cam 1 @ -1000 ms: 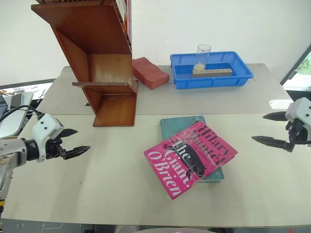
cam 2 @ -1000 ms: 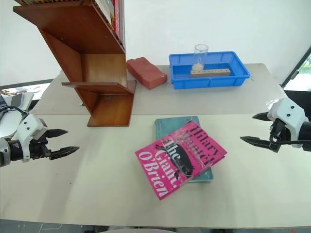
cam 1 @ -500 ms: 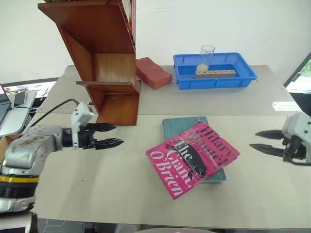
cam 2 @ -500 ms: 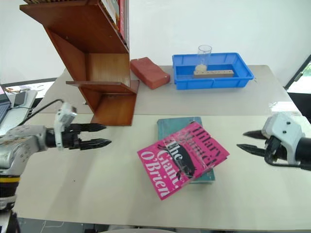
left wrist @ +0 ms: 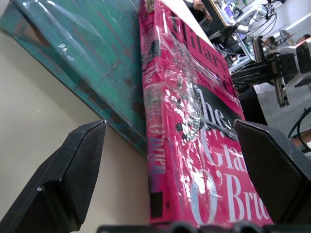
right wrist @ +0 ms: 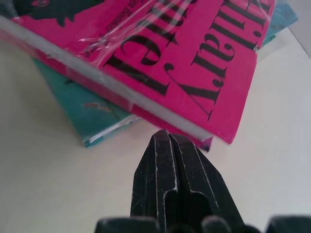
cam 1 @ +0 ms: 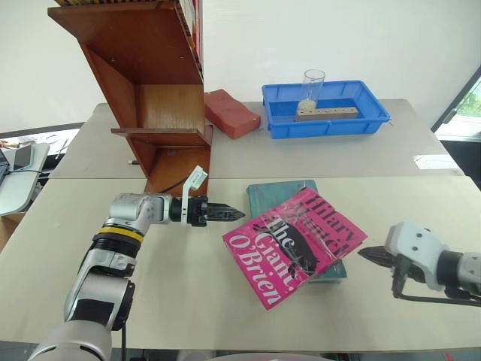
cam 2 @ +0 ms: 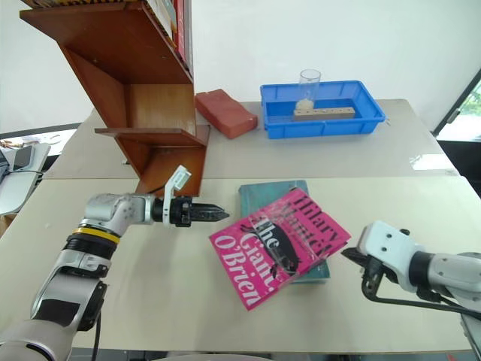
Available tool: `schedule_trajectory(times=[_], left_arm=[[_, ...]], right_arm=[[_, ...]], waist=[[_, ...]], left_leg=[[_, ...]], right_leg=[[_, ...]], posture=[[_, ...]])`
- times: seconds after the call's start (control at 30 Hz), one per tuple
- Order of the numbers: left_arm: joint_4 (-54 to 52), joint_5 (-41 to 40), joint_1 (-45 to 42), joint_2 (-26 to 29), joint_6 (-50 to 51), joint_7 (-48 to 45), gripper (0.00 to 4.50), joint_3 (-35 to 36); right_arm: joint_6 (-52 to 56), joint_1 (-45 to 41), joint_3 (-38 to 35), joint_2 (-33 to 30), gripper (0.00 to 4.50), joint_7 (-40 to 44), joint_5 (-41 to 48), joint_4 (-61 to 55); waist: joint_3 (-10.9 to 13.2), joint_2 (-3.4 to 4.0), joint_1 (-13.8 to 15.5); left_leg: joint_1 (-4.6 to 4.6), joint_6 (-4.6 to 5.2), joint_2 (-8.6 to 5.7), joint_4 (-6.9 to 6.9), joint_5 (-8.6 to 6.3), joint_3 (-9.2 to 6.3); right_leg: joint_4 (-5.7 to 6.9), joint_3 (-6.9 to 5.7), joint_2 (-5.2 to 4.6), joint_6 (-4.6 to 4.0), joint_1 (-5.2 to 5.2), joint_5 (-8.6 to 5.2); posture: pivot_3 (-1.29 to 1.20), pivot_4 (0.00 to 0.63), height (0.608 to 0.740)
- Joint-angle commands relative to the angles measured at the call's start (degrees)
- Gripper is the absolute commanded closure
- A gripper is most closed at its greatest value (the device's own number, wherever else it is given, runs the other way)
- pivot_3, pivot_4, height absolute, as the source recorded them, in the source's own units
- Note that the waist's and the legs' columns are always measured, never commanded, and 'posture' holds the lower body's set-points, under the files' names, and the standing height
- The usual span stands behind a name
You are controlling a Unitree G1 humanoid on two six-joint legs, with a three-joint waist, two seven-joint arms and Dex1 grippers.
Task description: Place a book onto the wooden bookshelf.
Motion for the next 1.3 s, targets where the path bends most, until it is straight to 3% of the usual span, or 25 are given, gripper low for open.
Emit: schedule_trajectory(times=[0.03,0.33,0.47,0.67,0.77,0.97,1.0,1.3], left_arm=[[3.4,1.2,-1.9,-2.0,-1.2,-1.3,0.0,0.0],[2.2,-0.1,0.6,-4.8,3.0,0.2,0.0,3.4],[-6.7,-5.7,6.3,-5.4,11.8,4.3,0.0,8.6],[-15.6,-10.0,11.5,-8.0,16.0,12.6,0.0,15.4],[-19.7,-12.1,13.5,-7.8,17.4,15.2,0.76,18.1],[-26.7,-15.5,14.5,-6.9,17.0,19.3,3.51,22.7],[-28.7,-15.6,14.3,-6.5,15.9,19.7,3.8,22.9],[-45.2,-2.7,5.7,-0.6,-12.7,16.3,3.83,12.4]], right_arm=[[-2.4,-6.0,4.3,0.4,4.46,-1.5,-1.7,3.7],[-7.2,-19.7,14.8,2.1,4.46,0.0,-3.5,12.8],[-8.6,-26.4,20.2,6.4,4.46,0.6,-4.1,16.9],[-9.4,-29.4,22.1,8.4,4.46,1.4,-4.2,18.6],[-9.5,-29.7,21.4,8.0,4.5,2.1,-3.5,18.4],[-7.2,-28.8,15.8,5.7,4.5,2.5,-0.2,14.4],[-5.7,-28.0,13.7,4.5,4.5,2.8,0.9,12.9],[15.6,-17.7,-14.6,-3.9,4.5,6.9,20.5,-1.1]], waist=[[0.0,0.01,0.0],[0.0,0.02,-0.1],[0.0,0.03,-0.5],[0.0,0.05,0.2],[0.0,0.06,0.3],[0.0,0.07,0.4],[0.0,0.07,0.4],[0.0,0.06,1.1]], left_leg=[[-0.02,0.0,-0.02,0.01,0.0,-0.01],[-0.04,0.0,-0.04,-0.01,0.01,-0.07],[-0.03,0.0,-0.03,-0.01,0.01,-0.08],[-0.03,-0.02,-0.05,0.01,0.02,-0.15],[-0.02,-0.05,-0.06,0.03,0.03,-0.15],[-0.02,-0.05,-0.06,0.02,0.03,-0.16],[-0.03,-0.05,-0.07,0.02,0.03,-0.17],[-0.03,-0.15,-0.11,0.0,0.08,-0.17]], right_leg=[[0.0,0.0,-0.01,0.01,-0.01,0.0],[0.0,0.02,0.0,0.02,0.0,0.01],[0.02,0.02,0.0,0.0,0.02,0.03],[0.05,0.01,-0.01,-0.1,0.08,0.1],[0.05,0.02,-0.02,-0.06,0.1,0.11],[0.04,0.02,-0.01,-0.07,0.09,0.12],[0.04,0.02,-0.02,-0.07,0.09,0.12],[-0.16,0.05,-0.05,-0.18,0.33,0.2]], posture=[[0.0,0.15,0.649],[0.0,0.15,0.649],[0.0,0.15,0.649],[0.0,0.15,0.649],[0.0,0.15,0.649],[0.0,0.15,0.649],[0.0,0.15,0.649],[0.0,0.15,0.649]])
